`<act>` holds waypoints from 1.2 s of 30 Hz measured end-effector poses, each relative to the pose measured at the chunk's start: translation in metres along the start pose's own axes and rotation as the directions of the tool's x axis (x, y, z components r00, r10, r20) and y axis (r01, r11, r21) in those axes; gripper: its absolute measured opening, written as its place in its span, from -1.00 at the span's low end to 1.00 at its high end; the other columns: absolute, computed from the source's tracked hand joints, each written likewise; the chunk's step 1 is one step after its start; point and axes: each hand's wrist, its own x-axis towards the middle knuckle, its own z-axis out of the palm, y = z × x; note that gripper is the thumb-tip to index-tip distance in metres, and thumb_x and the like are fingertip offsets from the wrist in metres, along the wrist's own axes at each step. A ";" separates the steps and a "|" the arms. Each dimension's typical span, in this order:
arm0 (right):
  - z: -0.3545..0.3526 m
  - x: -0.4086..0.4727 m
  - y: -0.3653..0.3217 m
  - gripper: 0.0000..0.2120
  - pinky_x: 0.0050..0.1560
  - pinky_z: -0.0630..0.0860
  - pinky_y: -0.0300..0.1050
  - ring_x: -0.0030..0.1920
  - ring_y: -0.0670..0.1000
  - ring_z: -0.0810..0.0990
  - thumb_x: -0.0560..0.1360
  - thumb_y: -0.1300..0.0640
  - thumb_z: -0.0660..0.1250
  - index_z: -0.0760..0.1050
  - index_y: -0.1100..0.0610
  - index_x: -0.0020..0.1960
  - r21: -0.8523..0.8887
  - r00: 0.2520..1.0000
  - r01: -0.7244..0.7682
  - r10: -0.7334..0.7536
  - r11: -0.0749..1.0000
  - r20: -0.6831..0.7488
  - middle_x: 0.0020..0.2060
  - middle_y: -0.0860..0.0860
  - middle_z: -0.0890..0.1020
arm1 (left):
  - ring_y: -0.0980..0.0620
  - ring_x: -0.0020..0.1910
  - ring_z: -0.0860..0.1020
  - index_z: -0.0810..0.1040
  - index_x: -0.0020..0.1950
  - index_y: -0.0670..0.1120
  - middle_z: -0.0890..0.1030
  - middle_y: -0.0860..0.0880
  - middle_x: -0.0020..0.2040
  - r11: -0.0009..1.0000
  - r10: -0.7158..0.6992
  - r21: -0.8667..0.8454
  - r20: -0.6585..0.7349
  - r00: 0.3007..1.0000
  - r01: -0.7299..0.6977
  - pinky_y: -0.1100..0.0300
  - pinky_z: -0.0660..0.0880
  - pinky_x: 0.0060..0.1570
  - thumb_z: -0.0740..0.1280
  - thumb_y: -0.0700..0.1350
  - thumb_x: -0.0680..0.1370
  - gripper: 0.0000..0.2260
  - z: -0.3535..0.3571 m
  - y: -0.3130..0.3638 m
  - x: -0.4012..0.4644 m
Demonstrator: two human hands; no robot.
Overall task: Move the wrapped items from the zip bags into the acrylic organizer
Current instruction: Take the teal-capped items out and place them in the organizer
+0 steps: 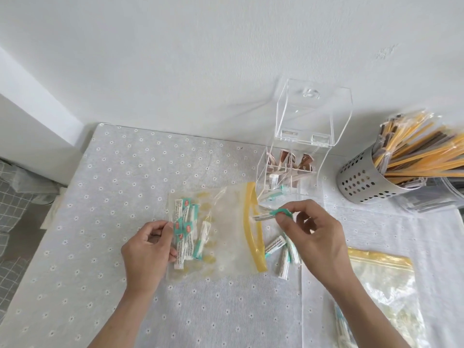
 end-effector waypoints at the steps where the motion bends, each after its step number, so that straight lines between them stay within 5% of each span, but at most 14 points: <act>1: -0.006 -0.001 -0.004 -0.91 -0.29 0.37 -0.30 -0.35 -0.07 0.38 0.53 0.12 0.55 0.69 -0.05 -0.06 0.020 1.000 0.008 -0.008 1.000 -0.024 -0.37 -0.13 0.52 | -0.08 -0.50 0.65 0.75 -0.02 -0.10 0.71 -0.10 -0.35 1.000 0.002 0.004 0.000 1.000 -0.002 0.10 0.66 -0.49 0.50 -0.21 0.62 -0.95 0.000 0.000 0.000; 5: -0.024 0.003 -0.022 -0.93 -0.28 0.41 -0.19 -0.32 0.09 0.43 0.54 0.12 0.54 0.70 -0.03 -0.06 0.057 0.992 0.062 -0.055 0.996 -0.114 -0.29 0.12 0.62 | -0.04 -0.50 0.64 0.75 -0.02 -0.11 0.69 -0.10 -0.37 1.000 -0.008 -0.005 0.004 1.000 0.009 0.15 0.64 -0.50 0.49 -0.21 0.63 -0.95 0.000 0.002 -0.001; 12: -0.023 0.042 -0.021 -0.95 -0.32 0.34 -0.40 -0.38 -0.09 0.41 0.56 0.09 0.52 0.69 -0.03 0.00 -0.097 0.979 0.115 -0.129 0.989 -0.159 -0.32 -0.31 0.56 | -0.01 -0.51 0.65 0.74 0.00 -0.10 0.70 -0.09 -0.37 1.000 -0.004 -0.002 0.013 1.000 0.004 0.06 0.68 -0.47 0.49 -0.19 0.63 -0.96 0.000 0.002 -0.001; 16: -0.010 0.058 -0.012 -0.93 -0.22 0.40 -0.39 -0.28 -0.15 0.50 0.57 0.13 0.50 0.71 0.00 0.05 -0.307 0.971 0.180 -0.219 0.935 -0.097 -0.09 -0.20 0.67 | 0.00 -0.51 0.63 0.75 0.00 -0.11 0.69 -0.11 -0.38 1.000 -0.014 -0.019 0.010 1.000 0.014 0.15 0.65 -0.49 0.49 -0.20 0.63 -0.96 0.000 0.001 -0.001; 20: -0.004 0.060 -0.006 -0.87 -0.15 0.39 -0.29 -0.22 -0.31 0.46 0.57 0.11 0.50 0.70 0.01 0.12 -0.418 0.954 0.243 -0.293 0.875 -0.060 -0.07 -0.17 0.64 | -0.01 -0.51 0.63 0.75 0.01 -0.13 0.69 -0.10 -0.38 1.000 -0.018 -0.025 0.012 1.000 0.018 0.13 0.66 -0.48 0.49 -0.20 0.63 -0.96 0.001 0.000 0.000; 27: -0.010 0.034 0.000 -0.84 -0.20 0.45 -0.27 -0.27 0.02 0.50 0.55 0.19 0.52 0.70 0.04 0.12 -0.320 0.938 0.290 -0.335 0.902 -0.094 -0.08 -0.13 0.65 | -0.02 -0.50 0.65 0.75 0.01 -0.13 0.70 -0.10 -0.36 1.000 -0.015 -0.024 0.011 1.000 0.016 0.13 0.66 -0.48 0.49 -0.22 0.63 -0.95 0.000 0.002 -0.002; 36: 0.022 0.012 0.036 -0.86 -0.22 0.53 -0.28 -0.22 -0.05 0.62 0.55 0.17 0.52 0.72 -0.05 0.02 -0.107 0.998 0.043 -0.038 0.993 0.045 -0.14 -0.16 0.71 | 0.00 -0.52 0.64 0.74 0.00 -0.12 0.70 -0.08 -0.37 1.000 -0.001 -0.018 0.010 1.000 0.001 0.13 0.65 -0.50 0.48 -0.24 0.63 -0.94 0.000 0.006 -0.003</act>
